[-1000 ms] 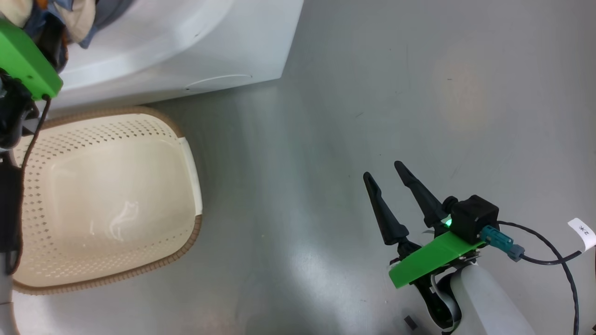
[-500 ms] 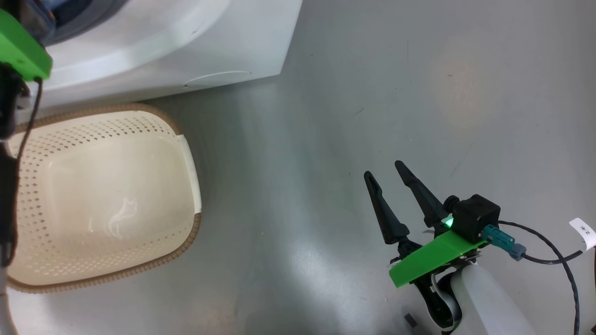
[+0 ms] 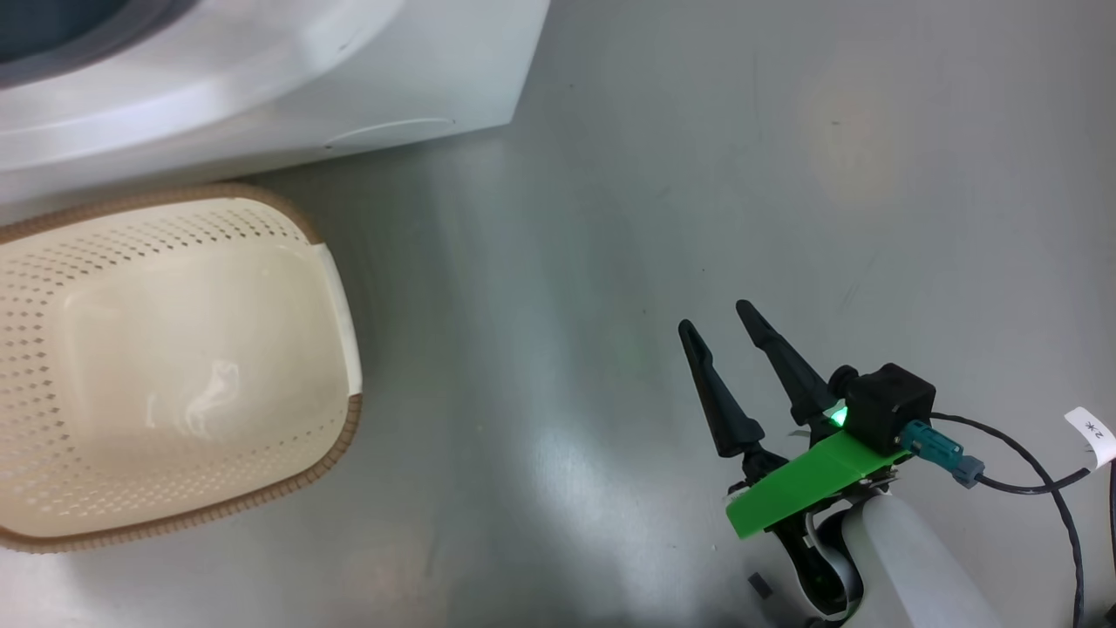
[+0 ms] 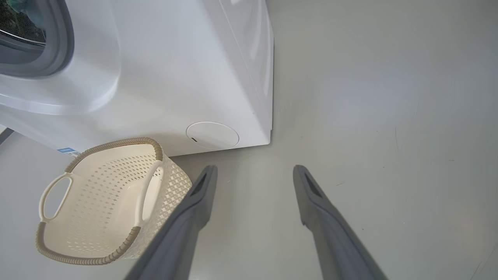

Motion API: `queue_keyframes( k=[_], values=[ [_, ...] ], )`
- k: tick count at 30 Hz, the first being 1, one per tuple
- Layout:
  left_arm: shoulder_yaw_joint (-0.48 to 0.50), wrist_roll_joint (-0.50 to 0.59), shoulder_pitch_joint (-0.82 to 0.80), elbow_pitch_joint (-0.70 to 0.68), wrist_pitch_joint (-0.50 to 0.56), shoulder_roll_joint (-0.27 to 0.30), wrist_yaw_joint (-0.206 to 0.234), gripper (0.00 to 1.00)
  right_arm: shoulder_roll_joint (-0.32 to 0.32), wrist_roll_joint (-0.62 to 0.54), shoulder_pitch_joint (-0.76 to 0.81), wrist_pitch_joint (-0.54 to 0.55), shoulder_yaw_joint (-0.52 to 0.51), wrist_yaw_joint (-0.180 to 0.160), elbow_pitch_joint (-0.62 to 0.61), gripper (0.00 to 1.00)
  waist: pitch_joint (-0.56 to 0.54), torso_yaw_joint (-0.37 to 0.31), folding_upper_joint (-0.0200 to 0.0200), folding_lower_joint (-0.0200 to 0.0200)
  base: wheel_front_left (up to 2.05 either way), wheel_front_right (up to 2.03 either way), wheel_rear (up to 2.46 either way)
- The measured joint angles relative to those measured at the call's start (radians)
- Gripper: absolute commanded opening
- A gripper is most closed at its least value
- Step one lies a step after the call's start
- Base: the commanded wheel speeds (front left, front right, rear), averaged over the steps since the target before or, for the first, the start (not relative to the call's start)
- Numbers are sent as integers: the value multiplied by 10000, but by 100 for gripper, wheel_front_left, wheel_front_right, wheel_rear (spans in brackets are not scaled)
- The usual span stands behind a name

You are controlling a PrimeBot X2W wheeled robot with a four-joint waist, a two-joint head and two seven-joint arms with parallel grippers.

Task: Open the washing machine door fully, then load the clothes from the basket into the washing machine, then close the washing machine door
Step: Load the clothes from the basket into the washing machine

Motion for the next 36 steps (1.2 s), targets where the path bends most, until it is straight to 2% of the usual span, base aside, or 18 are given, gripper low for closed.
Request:
queue_keyframes(
  k=[9, 21, 31, 36],
  values=[
    [-84, 0, -842, 437, -533, 104, -226, 0, 2, 94, -3, 0, 203, 0, -90, 100, 421, -217, -1, 0, 0, 0, 0],
    [-274, 249, -2348, 884, -1452, 984, -506, 0, 12, 268, -10, 0, 587, -2, -290, 100, 1242, -692, 0, 1, 0, 0, 0],
    [-702, 370, -3478, 1089, -2153, 1643, -562, 0, 17, 520, -14, 0, 846, 0, -426, 100, 1780, -1062, 0, 1, 0, 0, 0],
    [-1003, 102, -3772, 1590, -1593, 1822, -602, 0, 21, 577, -14, 0, 924, 0, -435, 100, 1865, -1166, -1, 1, 0, 0, 0]
  ],
)
